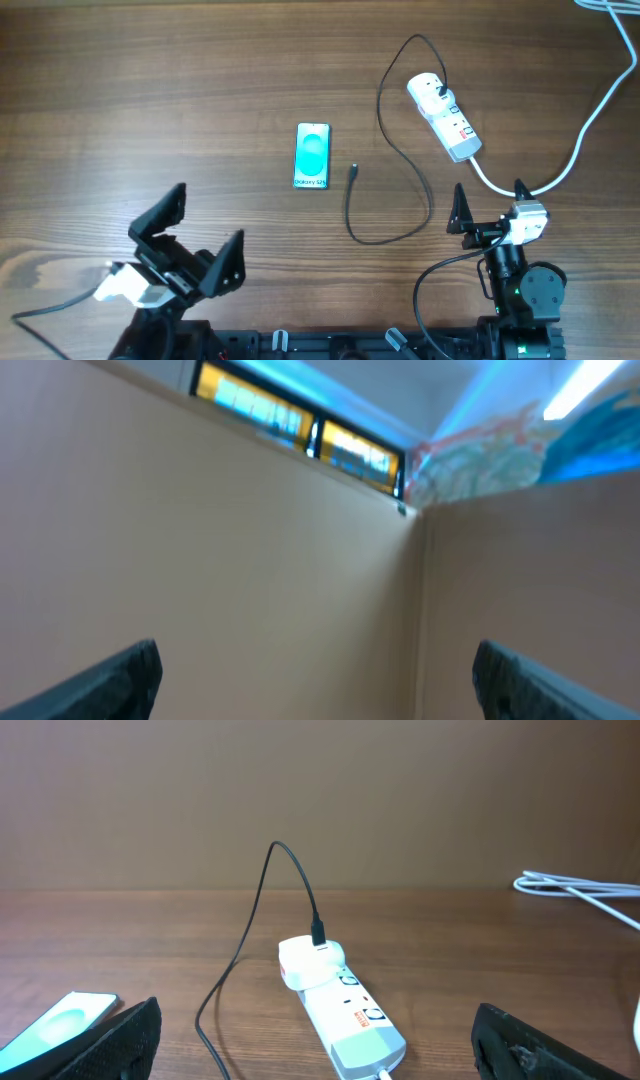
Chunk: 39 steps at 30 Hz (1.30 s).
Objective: Plug charger to phone and switch on socket
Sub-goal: 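Move the left gripper over the Galaxy S25 phone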
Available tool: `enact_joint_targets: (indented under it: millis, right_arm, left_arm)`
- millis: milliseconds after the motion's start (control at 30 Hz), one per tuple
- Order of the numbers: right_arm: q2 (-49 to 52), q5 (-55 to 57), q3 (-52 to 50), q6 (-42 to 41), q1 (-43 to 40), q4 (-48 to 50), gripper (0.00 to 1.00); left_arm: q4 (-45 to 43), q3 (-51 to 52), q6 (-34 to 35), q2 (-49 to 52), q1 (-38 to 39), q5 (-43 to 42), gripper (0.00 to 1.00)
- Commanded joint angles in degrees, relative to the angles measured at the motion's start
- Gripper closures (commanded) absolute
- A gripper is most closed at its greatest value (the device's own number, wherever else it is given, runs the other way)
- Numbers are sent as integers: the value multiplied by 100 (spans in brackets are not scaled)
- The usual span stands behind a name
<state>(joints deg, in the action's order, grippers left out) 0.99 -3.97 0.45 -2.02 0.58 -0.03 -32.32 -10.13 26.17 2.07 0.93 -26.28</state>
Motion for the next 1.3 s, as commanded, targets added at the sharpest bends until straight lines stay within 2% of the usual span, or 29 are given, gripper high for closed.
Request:
enact_joint_targets:
  millis: [0, 67, 167, 200, 267, 300, 367, 433, 500, 567, 633, 700, 767, 833, 867, 1000, 1100, 1267]
  right_arm:
    - [-35, 96, -15, 50, -22, 9, 0]
    - [-35, 96, -15, 52, -22, 9, 0]
    - [-35, 96, -15, 50, -22, 9, 0]
    - [-35, 96, -15, 50, -22, 9, 0]
    - [-35, 96, -15, 52, -22, 9, 0]
    - [-35, 96, -15, 50, -22, 9, 0]
    - [-35, 96, -15, 50, -22, 9, 0]
    - [-35, 96, -15, 52, -22, 9, 0]
    - [-35, 96, -15, 48, -22, 9, 0]
    - [-35, 96, -15, 50, -22, 9, 0]
    - [-35, 96, -15, 50, -22, 9, 0]
    - [-35, 96, -15, 50, -22, 9, 0]
    - [-35, 96, -15, 50, -22, 9, 0]
    - [-35, 96, -15, 52, -22, 9, 0]
    - [-35, 96, -15, 50, -22, 9, 0]
    - [-35, 96, -15, 50, -22, 9, 0]
    - [-35, 96, -15, 52, -22, 9, 0]
    - [-35, 96, -15, 52, -22, 9, 0]
  left_arm:
    - [798, -1375, 61, 723, -42, 181, 0]
    - [2218, -2398, 94, 1443, -42, 190, 0]
    - [5132, -4415, -203, 3010, -42, 164, 0]
    - [5606, -4907, -302, 3471, -42, -4, 0]
    - [6406, -5849, -302, 4439, -42, -1040, 0]
    - [6579, -6054, -299, 4699, -42, -1394, 0]
    - [6387, -6247, -278, 5213, -42, -2164, 1]
    - [6404, -6308, -24, 5571, -31, -2238, 0]
    - [6784, -6404, 33, 5818, 151, -1596, 0]
    - [7444, -6682, 68, 6048, 573, -452, 1]
    - [8135, -7165, 61, 6395, 1038, 323, 0]
    - [9195, -8098, -28, 7149, 1663, 1176, 1]
    - [9801, -8697, -22, 7652, 2017, 1725, 1]
    - [10756, -9626, 201, 8594, 2511, 2656, 1]
    - [10944, -9796, 203, 8859, 2590, 2806, 0]
    - [11169, -9932, 267, 9792, 2673, 2922, 0]
    - [11018, -9932, 267, 10330, 2671, 2559, 0]
    - [10902, -9910, 262, 10765, 2673, 2310, 0]
